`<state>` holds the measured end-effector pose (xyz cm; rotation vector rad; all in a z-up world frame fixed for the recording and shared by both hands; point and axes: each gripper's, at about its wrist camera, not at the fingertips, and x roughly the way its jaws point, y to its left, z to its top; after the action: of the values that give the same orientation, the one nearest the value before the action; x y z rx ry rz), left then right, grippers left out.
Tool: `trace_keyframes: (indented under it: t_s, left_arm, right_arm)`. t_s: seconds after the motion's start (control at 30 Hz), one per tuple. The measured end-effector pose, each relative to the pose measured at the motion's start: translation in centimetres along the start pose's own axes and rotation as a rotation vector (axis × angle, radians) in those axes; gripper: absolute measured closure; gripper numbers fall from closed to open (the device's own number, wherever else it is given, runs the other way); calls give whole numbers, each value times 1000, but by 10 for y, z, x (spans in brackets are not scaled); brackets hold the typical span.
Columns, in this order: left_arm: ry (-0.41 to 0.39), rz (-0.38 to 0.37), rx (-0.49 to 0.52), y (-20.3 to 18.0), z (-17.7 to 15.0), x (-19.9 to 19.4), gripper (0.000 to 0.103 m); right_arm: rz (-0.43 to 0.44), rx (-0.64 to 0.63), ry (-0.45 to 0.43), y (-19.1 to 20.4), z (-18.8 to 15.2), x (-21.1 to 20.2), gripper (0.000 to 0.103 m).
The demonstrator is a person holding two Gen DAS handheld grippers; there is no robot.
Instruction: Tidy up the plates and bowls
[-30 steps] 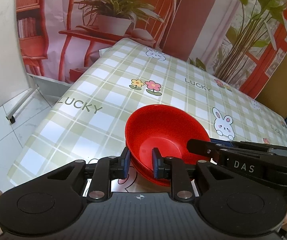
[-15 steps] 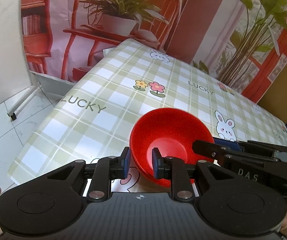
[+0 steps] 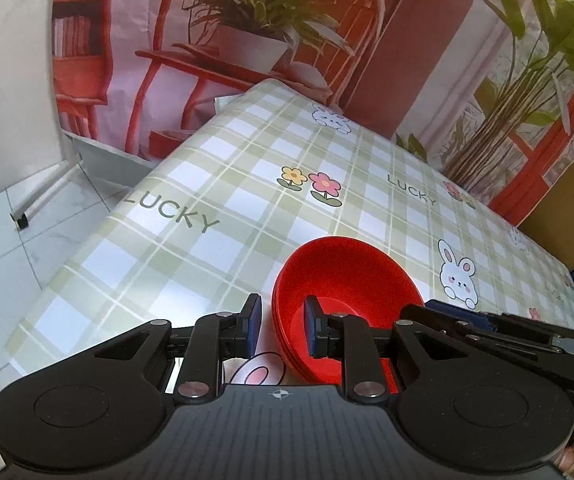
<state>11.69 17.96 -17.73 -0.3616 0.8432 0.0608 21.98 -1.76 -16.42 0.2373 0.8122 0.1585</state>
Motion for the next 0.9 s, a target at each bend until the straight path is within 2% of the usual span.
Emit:
trace_keyframes:
  t_s: [0.3,0.4,0.7,0.9]
  left_arm:
    - [46,-12,-34,6,-6,17,80]
    - [41,-24,-32,5,-7,18,89]
    - [44,-14,6,-7,3,18,90]
    - [41,-47,51,-33,19,21,90]
  right_arm:
    - [53,112,55,-12,-5,17,83]
    - [65,130,66,-13,-6,21,87]
    - [61,162,56,-19,-5,19,90]
    - [39,200,13,-32,6,4,90]
